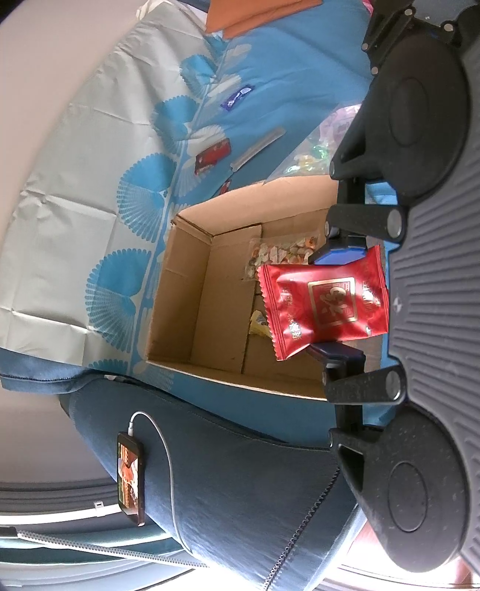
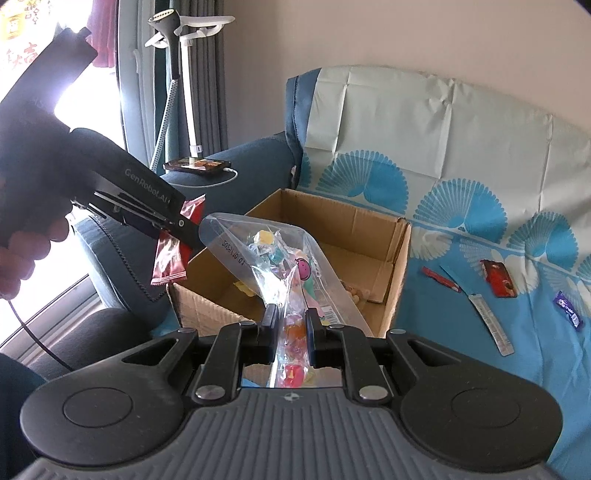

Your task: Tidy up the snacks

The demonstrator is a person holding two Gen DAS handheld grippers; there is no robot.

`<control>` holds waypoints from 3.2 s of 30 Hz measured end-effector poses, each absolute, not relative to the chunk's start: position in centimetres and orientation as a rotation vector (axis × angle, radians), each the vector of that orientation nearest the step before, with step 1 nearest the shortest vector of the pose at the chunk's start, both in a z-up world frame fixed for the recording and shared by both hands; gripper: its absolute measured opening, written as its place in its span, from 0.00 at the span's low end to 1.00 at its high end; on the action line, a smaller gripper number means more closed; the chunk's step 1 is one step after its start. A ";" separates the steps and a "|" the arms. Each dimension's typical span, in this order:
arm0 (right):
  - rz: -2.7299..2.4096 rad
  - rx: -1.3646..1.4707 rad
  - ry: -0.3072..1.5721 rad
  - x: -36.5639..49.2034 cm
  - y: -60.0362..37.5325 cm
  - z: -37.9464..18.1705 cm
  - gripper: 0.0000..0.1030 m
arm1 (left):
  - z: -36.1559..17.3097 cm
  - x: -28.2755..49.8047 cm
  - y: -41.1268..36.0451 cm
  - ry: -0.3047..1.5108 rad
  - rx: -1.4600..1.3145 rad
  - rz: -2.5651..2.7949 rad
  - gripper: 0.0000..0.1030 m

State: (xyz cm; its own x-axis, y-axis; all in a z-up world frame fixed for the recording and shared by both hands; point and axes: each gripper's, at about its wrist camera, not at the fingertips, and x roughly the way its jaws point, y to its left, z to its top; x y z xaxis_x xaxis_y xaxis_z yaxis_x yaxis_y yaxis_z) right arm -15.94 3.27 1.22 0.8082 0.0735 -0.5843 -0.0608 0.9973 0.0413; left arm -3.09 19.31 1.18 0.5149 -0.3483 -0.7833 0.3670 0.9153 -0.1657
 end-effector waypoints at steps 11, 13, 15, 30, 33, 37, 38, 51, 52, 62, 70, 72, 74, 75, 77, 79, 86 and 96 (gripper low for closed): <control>0.043 0.051 0.635 -12.5 2.5 0.4 0.16 | 1.0 0.5 17.6 0.931 0.049 -0.415 0.47; 0.036 0.070 0.638 -11.5 2.0 0.3 0.16 | 0.8 1.3 16.9 0.930 0.063 -0.410 0.47; 0.032 0.100 0.645 -10.3 1.2 0.1 0.16 | 0.6 2.3 16.1 0.926 0.080 -0.409 0.47; 0.027 0.159 0.676 -3.1 -0.6 -2.6 0.16 | -2.5 7.7 13.4 0.976 0.112 -0.391 0.47; 0.025 0.170 0.691 -2.2 -1.0 -3.2 0.16 | -3.2 8.6 12.8 0.986 0.121 -0.386 0.47; 0.029 0.192 0.709 -1.1 -1.3 -3.9 0.16 | -4.3 9.9 12.0 1.006 0.134 -0.379 0.47; 0.031 0.193 0.714 -0.8 -1.3 -4.0 0.16 | -4.6 10.2 11.9 1.010 0.136 -0.378 0.47; 0.024 0.206 0.744 1.5 -2.0 -5.7 0.17 | -6.9 12.1 10.2 1.051 0.180 -0.354 0.48; 0.024 0.211 0.745 1.7 -2.1 -5.8 0.17 | -7.0 12.2 10.2 1.056 0.178 -0.359 0.49; -0.021 0.234 0.746 0.4 -2.7 -4.7 0.64 | -6.6 11.7 11.6 1.082 0.142 -0.329 1.00; -0.016 0.244 0.794 -4.1 -0.7 -2.8 0.75 | -4.9 6.7 14.0 1.078 0.154 -0.299 1.00; -0.016 0.219 0.766 -5.6 0.3 -1.8 0.77 | -4.4 4.8 14.8 1.059 0.174 -0.282 1.00; -0.017 0.192 0.728 -7.2 1.3 -0.7 0.79 | -3.9 3.2 15.4 1.033 0.199 -0.262 1.00; -0.019 0.181 0.708 -7.8 1.6 -0.2 0.81 | -3.6 2.3 15.8 1.022 0.203 -0.255 1.00; -0.012 0.156 0.676 -8.7 2.2 0.6 0.83 | -3.1 0.8 16.4 1.003 0.200 -0.247 1.00; -0.004 0.137 0.665 -9.5 2.7 1.0 0.84 | -2.9 -0.8 16.7 0.986 0.201 -0.231 1.00; 0.021 0.049 0.714 -11.8 4.6 1.0 0.91 | -1.6 -3.2 16.8 0.941 0.233 -0.245 1.00; -0.004 0.032 0.679 -13.7 4.3 1.8 0.95 | -0.9 -5.5 16.2 0.912 0.271 -0.267 1.00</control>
